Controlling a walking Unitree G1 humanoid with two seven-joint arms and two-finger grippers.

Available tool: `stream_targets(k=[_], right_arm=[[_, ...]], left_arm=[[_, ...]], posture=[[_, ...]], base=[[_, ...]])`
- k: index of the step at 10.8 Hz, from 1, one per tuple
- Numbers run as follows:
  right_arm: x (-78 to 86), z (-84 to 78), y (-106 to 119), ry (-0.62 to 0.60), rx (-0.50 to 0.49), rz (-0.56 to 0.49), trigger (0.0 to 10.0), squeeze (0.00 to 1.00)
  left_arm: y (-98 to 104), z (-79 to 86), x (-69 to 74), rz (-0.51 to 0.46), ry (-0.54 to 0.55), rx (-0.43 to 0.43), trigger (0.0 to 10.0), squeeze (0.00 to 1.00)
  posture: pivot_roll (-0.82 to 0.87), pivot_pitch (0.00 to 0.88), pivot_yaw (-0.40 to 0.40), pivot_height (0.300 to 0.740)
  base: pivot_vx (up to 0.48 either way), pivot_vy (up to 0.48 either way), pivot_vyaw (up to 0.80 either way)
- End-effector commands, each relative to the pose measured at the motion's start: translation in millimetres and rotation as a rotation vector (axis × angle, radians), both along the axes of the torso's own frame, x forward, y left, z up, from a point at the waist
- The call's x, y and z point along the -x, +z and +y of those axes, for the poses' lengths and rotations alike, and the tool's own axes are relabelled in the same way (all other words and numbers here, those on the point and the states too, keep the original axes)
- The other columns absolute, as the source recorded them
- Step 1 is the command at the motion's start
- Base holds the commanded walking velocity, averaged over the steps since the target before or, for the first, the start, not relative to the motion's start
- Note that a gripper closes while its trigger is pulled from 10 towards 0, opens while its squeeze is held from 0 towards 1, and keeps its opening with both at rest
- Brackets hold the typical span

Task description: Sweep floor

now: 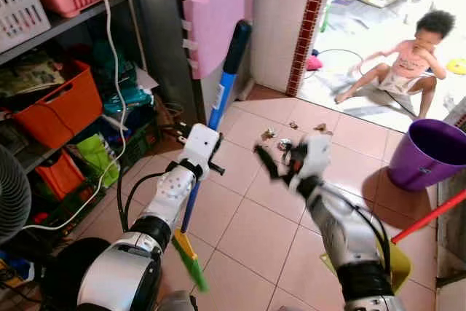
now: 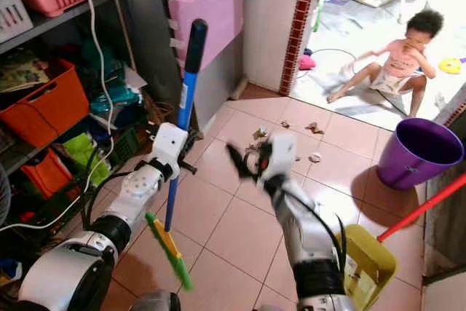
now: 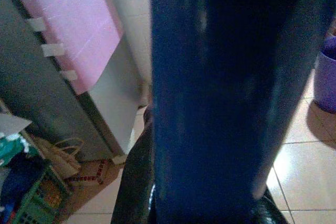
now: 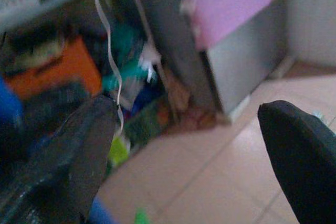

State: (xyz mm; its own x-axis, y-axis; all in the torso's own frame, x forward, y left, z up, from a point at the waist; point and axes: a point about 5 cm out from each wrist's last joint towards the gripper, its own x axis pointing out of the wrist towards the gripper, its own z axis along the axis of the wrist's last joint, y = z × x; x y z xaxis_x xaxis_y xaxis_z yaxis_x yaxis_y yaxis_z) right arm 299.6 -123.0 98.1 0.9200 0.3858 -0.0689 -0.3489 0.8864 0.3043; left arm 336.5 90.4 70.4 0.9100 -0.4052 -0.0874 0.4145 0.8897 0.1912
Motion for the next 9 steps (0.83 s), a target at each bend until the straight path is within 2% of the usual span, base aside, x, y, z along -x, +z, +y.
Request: stream_targets(k=[1, 2, 3, 4, 5, 6, 7, 9], right_arm=[[-3.7, 1.8, 14.2, -0.03, -0.027, -0.036, 10.0, 1.0], [-0.9, 8.1, 18.5, -0.027, -0.042, -0.029, 10.0, 1.0], [5.0, 18.1, 20.9, 0.059, -0.092, 0.005, 10.0, 1.0], [10.2, 24.3, 28.0, 0.151, -0.108, -0.02, 10.0, 1.0], [16.6, 26.0, 36.6, 0.262, -0.132, -0.06, 10.0, 1.0], [14.2, 16.4, 49.8, 0.313, -0.201, -0.098, 10.0, 1.0], [13.2, 16.5, 60.0, 0.369, -0.196, -0.136, 10.0, 1.0], [8.4, 21.0, 69.2, 0.41, -0.201, -0.148, 10.0, 1.0]], left_arm=[[10.3, -0.7, -7.1, -0.03, 0.009, -0.001, 0.0, 0.0], [8.6, -2.8, -6.2, -0.023, 0.006, 0.009, 0.0, 0.0], [4.6, -4.0, -4.2, 0.004, -0.006, 0.022, 0.0, 0.0], [1.2, -4.7, -2.7, 0.033, -0.023, 0.032, 0.0, 0.0], [-0.7, -5.4, -2.2, 0.051, -0.036, 0.03, 0.0, 0.0], [-0.7, -5.8, -2.6, 0.056, -0.041, 0.026, 0.0, 0.0], [-0.8, -7.9, -2.3, 0.057, -0.049, 0.023, 0.0, 0.0], [-3.0, -16.7, 1.6, 0.059, -0.088, 0.024, 0.0, 0.0]], posture=[[-0.11, 0.0, 0.051, 0.74], [-0.11, 0.0, 0.053, 0.74], [-0.12, 0.0, 0.056, 0.74], [-0.13, 0.0, 0.061, 0.74], [-0.13, 0.0, 0.061, 0.74], [-0.13, 0.0, 0.063, 0.74], [-0.13, 0.0, 0.063, 0.74], [-0.13, 0.0, 0.061, 0.74]], base=[[0.0, 0.0, 0.0], [0.0, 0.0, 0.0], [0.0, 0.0, 0.0], [0.0, 0.0, 0.0], [0.0, 0.0, 0.0], [0.0, 0.0, 0.0], [0.0, 0.0, 0.0], [0.0, 0.0, 0.0]])
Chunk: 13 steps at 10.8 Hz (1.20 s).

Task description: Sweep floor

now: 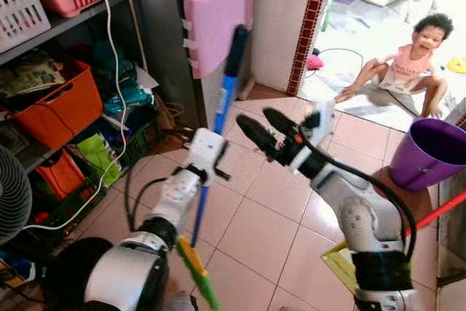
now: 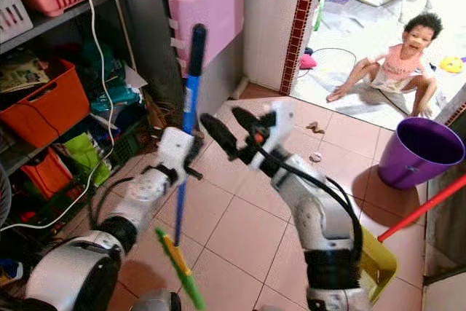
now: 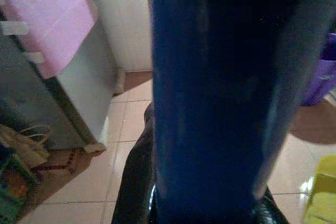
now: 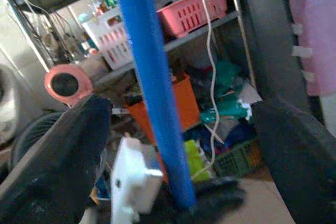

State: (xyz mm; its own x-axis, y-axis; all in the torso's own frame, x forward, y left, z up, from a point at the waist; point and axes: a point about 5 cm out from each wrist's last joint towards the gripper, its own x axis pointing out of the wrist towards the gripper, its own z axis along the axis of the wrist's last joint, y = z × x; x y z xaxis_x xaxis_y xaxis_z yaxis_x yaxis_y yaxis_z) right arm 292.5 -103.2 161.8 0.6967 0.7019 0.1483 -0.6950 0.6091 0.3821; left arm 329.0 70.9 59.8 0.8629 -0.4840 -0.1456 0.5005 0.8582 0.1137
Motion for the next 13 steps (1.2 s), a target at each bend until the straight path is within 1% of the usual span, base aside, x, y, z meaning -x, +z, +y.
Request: stream_targets(k=[1, 4, 6, 7, 8, 9, 10, 11, 12, 13], right_arm=[[-3.4, 5.1, 4.2, 0.027, 0.007, -0.016, 10.0, 1.0], [-8.4, 22.6, 7.0, 0.074, -0.007, -0.022, 10.0, 1.0], [-15.1, 24.4, 5.3, 0.064, 0.006, -0.026, 10.0, 1.0], [-21.5, 24.8, 3.1, 0.043, 0.016, -0.025, 10.0, 0.98], [-25.5, 27.7, 3.3, 0.038, 0.021, -0.033, 10.0, 0.25], [-29.7, 30.0, 3.7, 0.033, 0.027, -0.04, 10.0, 0.0], [-36.5, 28.6, 5.3, 0.013, 0.041, -0.059, 10.0, 0.0], [-43.0, 25.5, 8.5, -0.012, 0.032, -0.069, 8.2, 0.0], [-46.0, 24.7, 13.6, -0.002, 0.012, -0.083, 0.0, 0.0], [-46.0, 24.3, 15.1, 0.011, 0.015, -0.095, 0.0, 0.0]], left_arm=[[7.4, -7.2, -2.3, -0.043, -0.043, -0.018, 0.0, 0.0], [7.6, -20.6, 1.6, -0.046, -0.082, -0.005, 0.0, 0.0], [10.3, -25.0, 1.3, -0.056, -0.094, 0.002, 0.0, 0.0], [10.6, -27.2, 1.9, -0.057, -0.102, 0.006, 0.0, 0.0], [10.7, -28.7, 2.3, -0.057, -0.105, 0.009, 0.0, 0.0], [11.1, -30.0, 2.6, -0.058, -0.106, 0.014, 0.0, 0.0], [11.6, -30.9, 2.6, -0.06, -0.108, 0.018, 0.0, 0.0], [11.6, -31.2, 2.8, -0.06, -0.109, 0.017, 0.0, 0.0], [11.5, -30.8, 2.6, -0.059, -0.107, 0.017, 0.0, 0.0], [11.0, -29.7, 2.4, -0.057, -0.101, 0.016, 0.0, 0.0]], posture=[[-0.13, 0.0, 0.057, 0.74], [-0.12, 0.0, 0.056, 0.74], [-0.12, 0.0, 0.055, 0.74], [-0.12, 0.0, 0.054, 0.74], [-0.12, 0.0, 0.054, 0.74], [-0.12, 0.0, 0.052, 0.74], [-0.11, 0.0, 0.051, 0.74], [-0.11, 0.0, 0.049, 0.74], [-0.11, 0.0, 0.048, 0.74], [-0.11, 0.0, 0.046, 0.74]], base=[[0.0, 0.0, 0.0], [0.0, 0.0, 0.0], [0.0, 0.0, 0.0], [0.0, 0.0, 0.0], [0.0, 0.0, 0.0], [0.0, 0.0, 0.0], [0.0, 0.0, 0.0], [0.0, 0.0, 0.0], [0.0, 0.0, 0.0], [0.0, 0.0, 0.0]])
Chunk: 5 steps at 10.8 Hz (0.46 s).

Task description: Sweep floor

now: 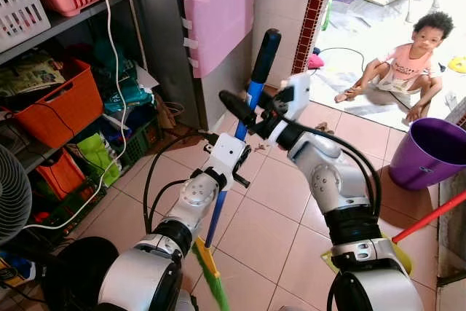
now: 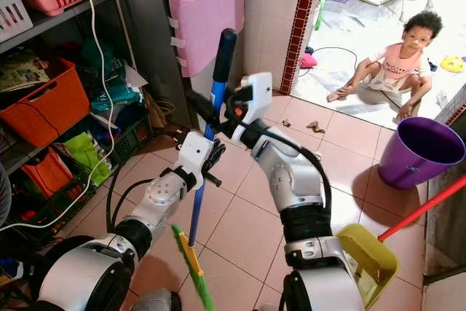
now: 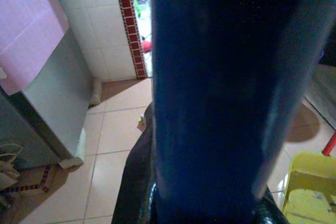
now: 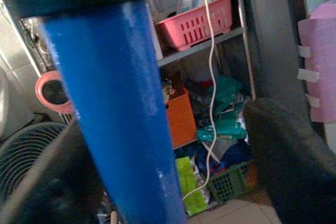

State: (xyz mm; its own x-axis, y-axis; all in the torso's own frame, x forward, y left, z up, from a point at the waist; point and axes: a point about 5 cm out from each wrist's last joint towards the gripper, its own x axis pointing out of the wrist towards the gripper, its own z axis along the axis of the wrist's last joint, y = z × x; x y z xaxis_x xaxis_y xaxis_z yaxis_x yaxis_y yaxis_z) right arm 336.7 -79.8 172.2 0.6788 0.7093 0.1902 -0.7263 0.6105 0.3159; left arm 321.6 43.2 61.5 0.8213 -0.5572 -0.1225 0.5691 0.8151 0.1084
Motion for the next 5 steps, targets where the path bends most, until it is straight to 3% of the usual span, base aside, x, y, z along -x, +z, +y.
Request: stream_targets(k=[1, 5], right_arm=[[-0.3, 0.1, 4.5, 0.018, -0.006, -0.02, 0.0, 0.0], [7.6, -1.9, -2.6, 0.072, -0.008, -0.005, 0.0, 0.0]], left_arm=[[9.4, -1.2, -5.5, -0.04, -0.011, 0.0, 0.0, 0.0], [10.1, 0.0, -6.7, -0.039, -0.008, -0.003, 0.0, 0.0]], posture=[[-0.12, 0.0, 0.046, 0.74], [-0.12, 0.0, 0.048, 0.74]], base=[[0.0, 0.0, 0.0], [0.0, 0.0, 0.0]])
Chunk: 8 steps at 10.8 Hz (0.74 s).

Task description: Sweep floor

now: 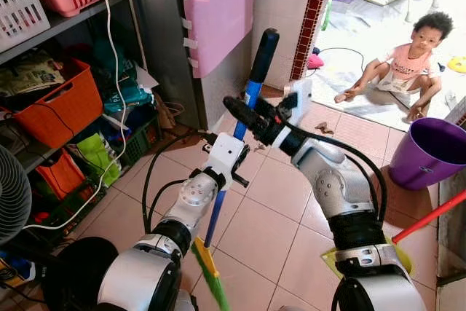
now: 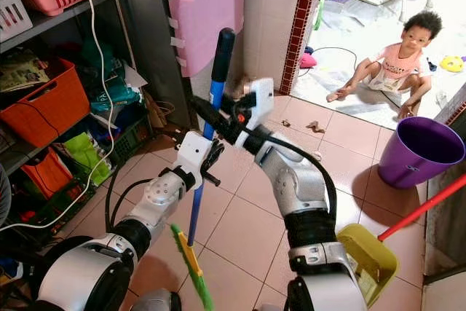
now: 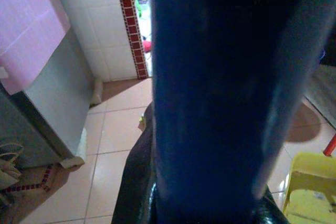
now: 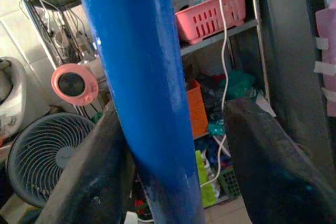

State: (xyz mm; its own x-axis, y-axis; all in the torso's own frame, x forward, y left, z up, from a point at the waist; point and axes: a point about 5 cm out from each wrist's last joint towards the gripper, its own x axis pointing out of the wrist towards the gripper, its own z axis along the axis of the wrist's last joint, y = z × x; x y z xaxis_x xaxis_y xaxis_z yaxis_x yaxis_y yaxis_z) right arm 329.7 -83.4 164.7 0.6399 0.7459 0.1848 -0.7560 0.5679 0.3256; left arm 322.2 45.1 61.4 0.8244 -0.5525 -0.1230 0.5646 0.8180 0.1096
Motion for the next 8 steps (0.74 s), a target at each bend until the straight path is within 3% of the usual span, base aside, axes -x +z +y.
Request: stream_targets(k=[1, 8], right_arm=[[1.1, 3.2, 4.1, 0.025, -0.007, -0.012, 0.0, 0.0], [8.3, 13.1, -6.1, 0.059, -0.02, 0.03, 0.0, 0.0]], left_arm=[[10.3, -2.4, -6.1, -0.039, -0.016, -0.001, 0.0, 0.0], [12.1, -5.6, -6.6, -0.04, -0.024, 0.003, 0.0, 0.0]], posture=[[-0.12, 0.0, 0.048, 0.74], [-0.11, 0.0, 0.045, 0.74]], base=[[0.0, 0.0, 0.0], [0.0, 0.0, 0.0]])
